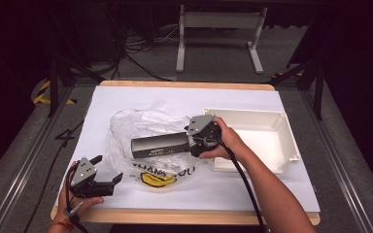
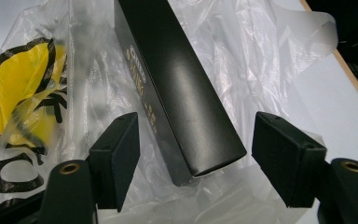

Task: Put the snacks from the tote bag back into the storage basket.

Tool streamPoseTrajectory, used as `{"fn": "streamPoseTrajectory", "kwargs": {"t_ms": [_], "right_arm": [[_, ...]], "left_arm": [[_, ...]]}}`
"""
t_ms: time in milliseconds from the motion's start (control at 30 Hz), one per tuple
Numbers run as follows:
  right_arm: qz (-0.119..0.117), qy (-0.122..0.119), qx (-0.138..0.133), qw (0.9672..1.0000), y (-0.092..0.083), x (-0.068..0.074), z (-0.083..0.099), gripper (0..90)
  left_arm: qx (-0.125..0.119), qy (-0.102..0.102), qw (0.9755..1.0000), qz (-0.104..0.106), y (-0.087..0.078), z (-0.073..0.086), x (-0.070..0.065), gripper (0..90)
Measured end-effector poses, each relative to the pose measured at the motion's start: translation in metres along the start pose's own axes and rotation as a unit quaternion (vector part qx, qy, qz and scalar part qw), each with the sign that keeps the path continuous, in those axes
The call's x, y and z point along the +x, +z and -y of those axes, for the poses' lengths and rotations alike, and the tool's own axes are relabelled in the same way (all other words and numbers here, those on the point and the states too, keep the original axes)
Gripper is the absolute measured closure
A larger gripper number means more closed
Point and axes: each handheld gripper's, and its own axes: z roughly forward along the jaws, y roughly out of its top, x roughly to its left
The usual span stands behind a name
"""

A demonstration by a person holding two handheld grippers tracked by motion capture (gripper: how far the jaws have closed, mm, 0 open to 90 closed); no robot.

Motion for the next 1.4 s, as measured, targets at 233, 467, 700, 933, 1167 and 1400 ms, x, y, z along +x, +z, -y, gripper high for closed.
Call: {"fn": "streamPoseTrajectory", "kwargs": {"t_ms": [233, 467, 700, 933, 1167, 1400], "right_arm": [[-0.018, -0.009, 0.014, 0.9997, 0.010, -0.007, -0.006, 32.7], [-0.033, -0.014, 0.032, 0.9988, 0.019, -0.013, -0.010, 32.7], [-0.048, -0.012, 0.048, 0.9976, 0.031, -0.020, -0.012, 32.7], [-0.063, -0.019, 0.069, 0.9954, 0.043, -0.024, -0.017, 32.5], [-0.069, -0.027, 0.085, 0.9936, 0.053, -0.025, -0.022, 31.8], [-0.077, -0.036, 0.085, 0.9928, 0.057, -0.022, -0.032, 30.6]], "left_arm": [[-0.001, -0.002, 1.0000, -0.003, -0.007, 0.003, -0.002, 6.0], [0.000, -0.006, 1.0000, -0.008, -0.013, 0.007, -0.002, 6.0], [-0.003, -0.012, 0.9999, -0.009, -0.020, 0.010, -0.004, 6.0], [0.000, -0.012, 0.9998, -0.015, -0.025, 0.014, -0.004, 6.0], [-0.001, -0.013, 0.9998, -0.018, -0.026, 0.014, -0.004, 6.0], [0.000, -0.012, 0.9998, -0.015, -0.024, 0.013, -0.004, 6.0]]}}
